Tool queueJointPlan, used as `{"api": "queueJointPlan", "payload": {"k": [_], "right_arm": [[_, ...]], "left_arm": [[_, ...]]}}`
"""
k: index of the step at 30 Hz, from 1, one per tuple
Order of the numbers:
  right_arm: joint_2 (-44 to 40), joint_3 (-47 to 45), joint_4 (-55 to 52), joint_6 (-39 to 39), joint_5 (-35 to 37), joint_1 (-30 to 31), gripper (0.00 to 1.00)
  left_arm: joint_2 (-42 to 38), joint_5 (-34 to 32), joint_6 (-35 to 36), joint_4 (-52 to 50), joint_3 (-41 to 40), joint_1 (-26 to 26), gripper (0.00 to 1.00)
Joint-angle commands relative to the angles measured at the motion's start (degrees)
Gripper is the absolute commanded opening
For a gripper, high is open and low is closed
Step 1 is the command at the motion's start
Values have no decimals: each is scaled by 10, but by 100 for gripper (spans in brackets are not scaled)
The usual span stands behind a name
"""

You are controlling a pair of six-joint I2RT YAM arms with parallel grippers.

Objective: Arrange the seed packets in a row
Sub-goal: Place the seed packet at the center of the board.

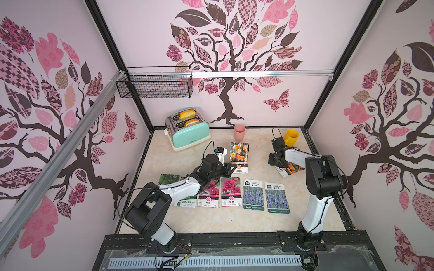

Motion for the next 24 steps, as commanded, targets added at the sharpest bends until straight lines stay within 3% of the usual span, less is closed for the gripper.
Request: {"api": "queueJointPlan", "payload": {"k": [1, 3, 15, 24], "right_arm": [[11, -1, -21, -6, 8, -1, 9], [5, -5, -19, -8, 10, 0, 0], [-131, -24, -43, -24, 9, 8, 0], [-230, -19, -76, -32, 8, 7, 0]], "left_arm": [[7, 9, 4, 10, -2, -1, 0], [4, 6, 7, 5, 0, -1, 0], [13, -7, -14, -32, 31, -9, 0], [72, 6, -98, -35, 68, -42, 0]]}}
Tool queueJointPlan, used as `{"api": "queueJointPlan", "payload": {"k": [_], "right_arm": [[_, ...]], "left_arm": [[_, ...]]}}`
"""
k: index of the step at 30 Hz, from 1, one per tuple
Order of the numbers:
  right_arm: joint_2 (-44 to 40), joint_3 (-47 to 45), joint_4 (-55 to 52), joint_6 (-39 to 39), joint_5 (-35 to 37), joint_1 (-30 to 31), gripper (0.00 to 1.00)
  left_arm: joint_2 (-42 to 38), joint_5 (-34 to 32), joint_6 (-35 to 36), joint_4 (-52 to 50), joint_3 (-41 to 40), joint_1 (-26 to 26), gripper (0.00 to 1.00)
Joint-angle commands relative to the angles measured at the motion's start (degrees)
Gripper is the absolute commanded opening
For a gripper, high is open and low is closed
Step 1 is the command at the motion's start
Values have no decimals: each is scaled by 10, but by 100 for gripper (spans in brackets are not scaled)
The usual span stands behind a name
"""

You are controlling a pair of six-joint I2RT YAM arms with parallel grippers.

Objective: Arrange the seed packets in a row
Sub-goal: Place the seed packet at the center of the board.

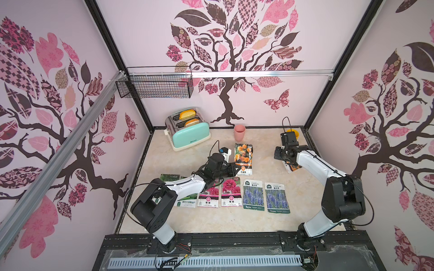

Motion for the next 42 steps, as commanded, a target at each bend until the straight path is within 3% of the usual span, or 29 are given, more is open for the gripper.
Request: {"api": "queueJointPlan", "payload": {"k": [1, 17, 28, 42], "right_arm": [[-33, 11, -32, -8, 2, 1, 0], [-135, 70, -64, -25, 7, -7, 0], [-170, 141, -105, -21, -25, -7, 0], [-223, 128, -125, -25, -60, -7, 0]], "left_arm": [[27, 6, -48, -4, 24, -20, 0], [205, -5, -294, 47, 167, -185, 0], [304, 13, -338, 30, 302, -229, 0], [431, 37, -386, 5, 469, -265, 0]]}}
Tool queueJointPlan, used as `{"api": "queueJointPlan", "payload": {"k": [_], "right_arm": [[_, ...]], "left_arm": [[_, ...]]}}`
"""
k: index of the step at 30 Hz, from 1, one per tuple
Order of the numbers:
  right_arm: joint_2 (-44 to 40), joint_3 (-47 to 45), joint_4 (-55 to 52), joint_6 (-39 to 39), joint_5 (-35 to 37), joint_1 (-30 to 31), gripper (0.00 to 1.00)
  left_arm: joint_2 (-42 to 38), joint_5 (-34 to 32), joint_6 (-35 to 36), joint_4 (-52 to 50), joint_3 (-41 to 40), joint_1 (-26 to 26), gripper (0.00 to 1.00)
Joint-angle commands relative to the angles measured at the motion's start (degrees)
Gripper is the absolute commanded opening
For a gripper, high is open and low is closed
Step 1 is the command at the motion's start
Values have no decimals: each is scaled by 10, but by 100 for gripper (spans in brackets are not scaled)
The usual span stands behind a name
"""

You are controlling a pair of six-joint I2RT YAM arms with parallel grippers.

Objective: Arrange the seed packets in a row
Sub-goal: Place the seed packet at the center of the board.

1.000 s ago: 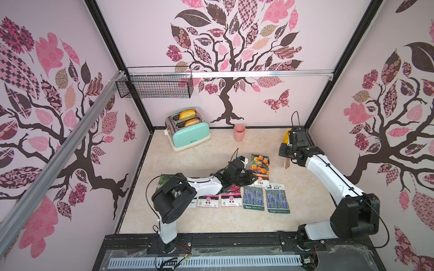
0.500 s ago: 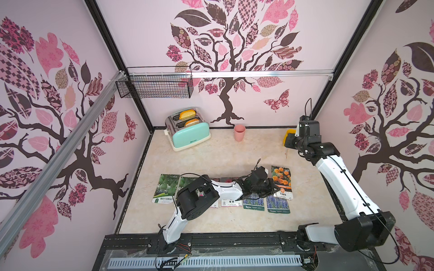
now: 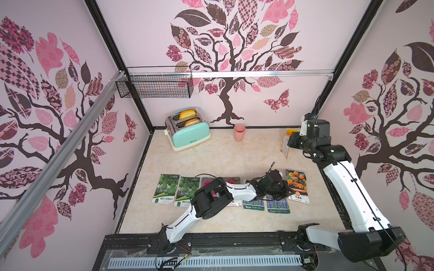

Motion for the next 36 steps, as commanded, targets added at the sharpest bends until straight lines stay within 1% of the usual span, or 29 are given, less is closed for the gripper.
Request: {"api": "queueJointPlan", "payload": {"k": [1, 8, 13, 14, 16, 17, 18, 19, 22, 24, 29, 36], "right_arm": [[-22, -1, -18, -4, -12, -3, 0], [-40, -15, -22, -9, -18, -3, 0], [-49, -24, -19, -11, -16, -3, 0], [-50, -25, -18, -11, -15, -3, 0], [-52, -27, -19, -12, -15, -3, 0], [-54, -28, -19, -12, -15, -3, 0], [-55, -28, -19, -13, -15, -3, 0], [-56, -29, -19, -14, -14, -3, 0], [-58, -28, -21, -16, -12, -3, 0], [-60, -27, -20, -15, -14, -3, 0], [-60, -23, -22, -15, -18, -3, 0], [-61, -18, -23, -14, -20, -3, 0]], "left_arm": [[33, 12, -11, -10, 46, -10, 0], [85, 9, -8, -45, 122, -15, 0], [87, -2, -12, -57, 123, -19, 0], [87, -3, -12, -58, 123, -19, 3], [86, -2, -11, -57, 124, -19, 5], [85, -2, -8, -54, 124, -20, 11], [84, -3, -4, -53, 124, -21, 19], [81, -4, -1, -53, 124, -22, 25], [70, -6, 21, -64, 130, -24, 39], [58, -11, 39, -75, 128, -25, 45], [22, -22, 74, -102, 117, -26, 52], [-41, -41, 128, -157, 78, -26, 57]]}}
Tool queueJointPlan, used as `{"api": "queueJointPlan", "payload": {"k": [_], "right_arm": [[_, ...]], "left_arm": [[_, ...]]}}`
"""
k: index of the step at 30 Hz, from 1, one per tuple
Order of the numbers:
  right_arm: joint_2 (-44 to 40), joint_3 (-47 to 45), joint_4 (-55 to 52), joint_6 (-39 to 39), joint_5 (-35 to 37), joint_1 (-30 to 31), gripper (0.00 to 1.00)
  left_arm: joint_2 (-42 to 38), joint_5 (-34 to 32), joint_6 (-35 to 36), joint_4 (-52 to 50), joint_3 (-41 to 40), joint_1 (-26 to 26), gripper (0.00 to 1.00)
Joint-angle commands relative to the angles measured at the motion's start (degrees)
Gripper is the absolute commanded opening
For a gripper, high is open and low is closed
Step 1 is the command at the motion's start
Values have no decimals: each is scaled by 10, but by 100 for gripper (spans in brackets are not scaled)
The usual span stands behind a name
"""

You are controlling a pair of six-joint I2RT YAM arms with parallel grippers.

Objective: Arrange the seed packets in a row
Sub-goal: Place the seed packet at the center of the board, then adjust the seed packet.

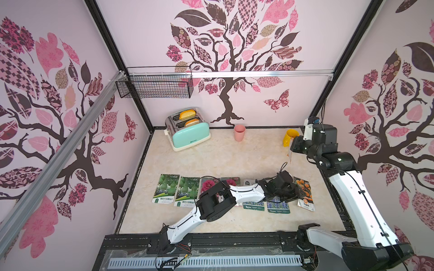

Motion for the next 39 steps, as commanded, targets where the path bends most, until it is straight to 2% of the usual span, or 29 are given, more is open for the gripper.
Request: {"api": "queueJointPlan", "payload": {"k": [1, 5, 8, 10, 15, 20, 27, 32, 39], "right_arm": [[-8, 10, -8, -4, -6, -3, 0], [-4, 16, -8, 0, -15, -3, 0], [-4, 17, -6, 3, -20, -3, 0], [-4, 18, -5, 4, -22, -3, 0], [-5, 15, -2, 7, -28, -3, 0], [-9, -1, 3, 9, -37, -3, 0], [-17, -23, 10, 17, -62, -3, 0], [-22, -32, 14, 21, -74, -3, 0], [-23, -21, 12, 27, -91, -3, 0]], "left_arm": [[-55, -20, 52, -27, -28, -2, 57], [-110, -46, 108, -57, -72, 0, 62], [-157, -71, 140, -58, -123, 4, 74], [-187, -91, 167, -68, -153, 7, 86], [-251, -155, 228, -73, -211, 10, 95], [-291, -251, 326, -81, -226, 10, 96], [-312, -362, 486, 30, -257, 8, 96], [-292, -379, 554, 116, -249, 15, 95], [-256, -373, 566, 206, -250, 25, 89]]}}
